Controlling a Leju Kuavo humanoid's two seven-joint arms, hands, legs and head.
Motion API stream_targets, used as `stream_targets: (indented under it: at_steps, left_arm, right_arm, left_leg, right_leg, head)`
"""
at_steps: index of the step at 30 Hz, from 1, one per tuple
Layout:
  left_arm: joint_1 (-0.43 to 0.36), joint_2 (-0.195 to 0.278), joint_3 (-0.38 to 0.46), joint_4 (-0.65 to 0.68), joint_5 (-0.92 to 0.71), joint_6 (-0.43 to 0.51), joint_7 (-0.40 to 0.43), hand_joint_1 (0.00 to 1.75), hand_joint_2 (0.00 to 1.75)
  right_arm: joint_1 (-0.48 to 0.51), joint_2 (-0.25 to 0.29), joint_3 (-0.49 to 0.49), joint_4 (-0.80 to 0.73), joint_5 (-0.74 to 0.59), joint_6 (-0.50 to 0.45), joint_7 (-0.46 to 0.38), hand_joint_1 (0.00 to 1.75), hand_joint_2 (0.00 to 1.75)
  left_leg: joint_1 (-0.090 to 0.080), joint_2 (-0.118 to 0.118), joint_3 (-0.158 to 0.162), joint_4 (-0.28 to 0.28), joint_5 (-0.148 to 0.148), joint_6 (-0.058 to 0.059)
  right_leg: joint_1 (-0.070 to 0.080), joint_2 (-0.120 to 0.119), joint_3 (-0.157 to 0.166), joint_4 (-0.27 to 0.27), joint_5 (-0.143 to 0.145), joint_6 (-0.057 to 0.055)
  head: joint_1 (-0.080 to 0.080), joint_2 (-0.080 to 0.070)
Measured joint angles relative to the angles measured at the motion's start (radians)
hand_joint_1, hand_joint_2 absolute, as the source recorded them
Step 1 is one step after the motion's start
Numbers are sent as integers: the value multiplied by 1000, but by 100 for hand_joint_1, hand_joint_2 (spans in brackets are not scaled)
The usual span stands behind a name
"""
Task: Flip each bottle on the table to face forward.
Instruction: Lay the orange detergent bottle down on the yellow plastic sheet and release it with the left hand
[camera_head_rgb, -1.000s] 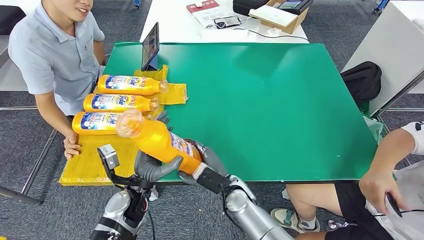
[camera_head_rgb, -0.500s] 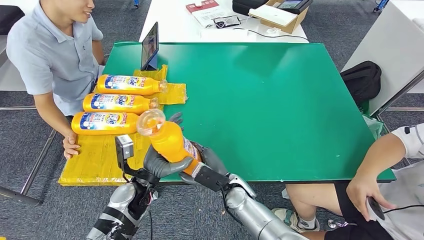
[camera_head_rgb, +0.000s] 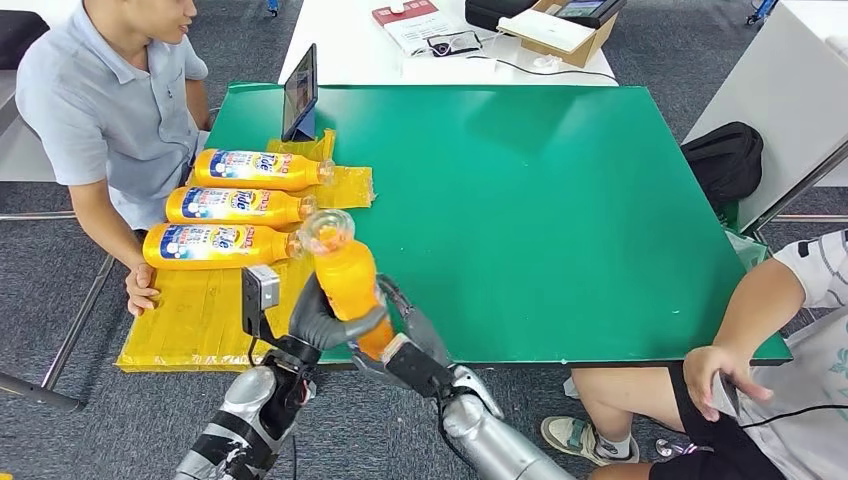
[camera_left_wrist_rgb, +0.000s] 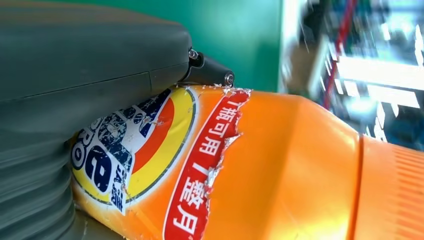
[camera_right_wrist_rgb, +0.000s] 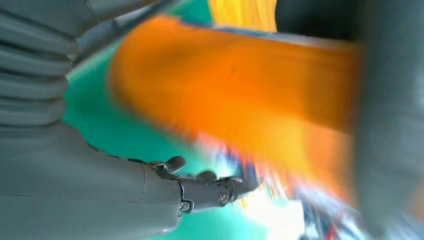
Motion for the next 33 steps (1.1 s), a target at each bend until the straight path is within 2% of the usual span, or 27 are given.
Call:
stream_targets:
  at_steps: [3, 5, 9, 11, 14, 17, 19, 26, 30, 33]
  left_arm:
    - [10, 0, 18, 7, -29, 101, 10, 175, 175]
    - [16, 0, 27, 13, -37, 129, 8, 175, 175]
    - [21, 0, 45, 19, -41, 163, 6, 175, 175]
    - [22, 0, 58, 20, -54, 213, 4, 175, 175]
    - [15, 1, 92, 27, -148, 387, -28, 175, 175]
    - [-11, 3, 114, 41, -364, 628, -81, 175, 175]
    - [-34, 6, 118, 52, -466, 711, -94, 175, 175]
    - [-68, 7, 123, 79, -545, 738, -91, 175, 175]
    - [-94, -2, 142, 104, -843, 734, -52, 175, 175]
    - [-172, -6, 122, 196, -1083, 717, 30, 175, 175]
  right_arm:
    - [28, 4, 1, -62, -10, -97, 0, 0, 0]
    - [37, 7, 2, -84, -4, -165, 0, 0, 0]
    - [46, 9, 1, -116, -14, -236, 0, 0, 0]
    - [52, 12, -5, -139, -24, -297, 0, 0, 0]
    - [59, 19, -36, -187, -51, -377, 0, 0, 0]
    - [60, 34, -80, -219, -62, -386, 0, 0, 0]
    - [59, 44, -99, -229, -60, -387, 0, 0, 0]
    - [59, 63, -133, -240, -57, -386, 0, 0, 0]
    - [58, 71, -136, -243, -53, -378, 0, 0, 0]
    - [50, 82, -136, -243, -50, -368, 0, 0, 0]
  left_leg:
    - [0, 0, 0, 0, 0, 0]
    - [0, 0, 0, 0, 0, 0]
    - [0, 0, 0, 0, 0, 0]
    - [0, 0, 0, 0, 0, 0]
    - [0, 0, 0, 0, 0, 0]
    - [0, 0, 0, 0, 0, 0]
    - [0, -2, 0, 0, 1, 0]
    - [0, -1, -1, 0, 1, 0]
    - [0, -2, -1, 0, 1, 0]
    - [0, -2, -1, 0, 1, 0]
  right_leg:
    - [0, 0, 0, 0, 0, 0]
    - [0, 0, 0, 0, 0, 0]
    - [0, 0, 0, 0, 0, 0]
    - [0, 0, 0, 0, 0, 0]
    - [0, 0, -1, 0, 0, 0]
    - [0, 0, -1, 0, 0, 0]
    - [0, -2, 0, 1, 0, 0]
    - [0, -1, 0, 0, 0, 0]
    - [0, -2, -1, 0, 0, 0]
    - [0, -2, -1, 1, 0, 0]
  head:
    - [0, 0]
    - [0, 0]
    - [0, 0]
    - [0, 0]
    - [0, 0]
    - [0, 0]
    - [0, 0]
    - [0, 0]
    - [0, 0]
    - [0, 0]
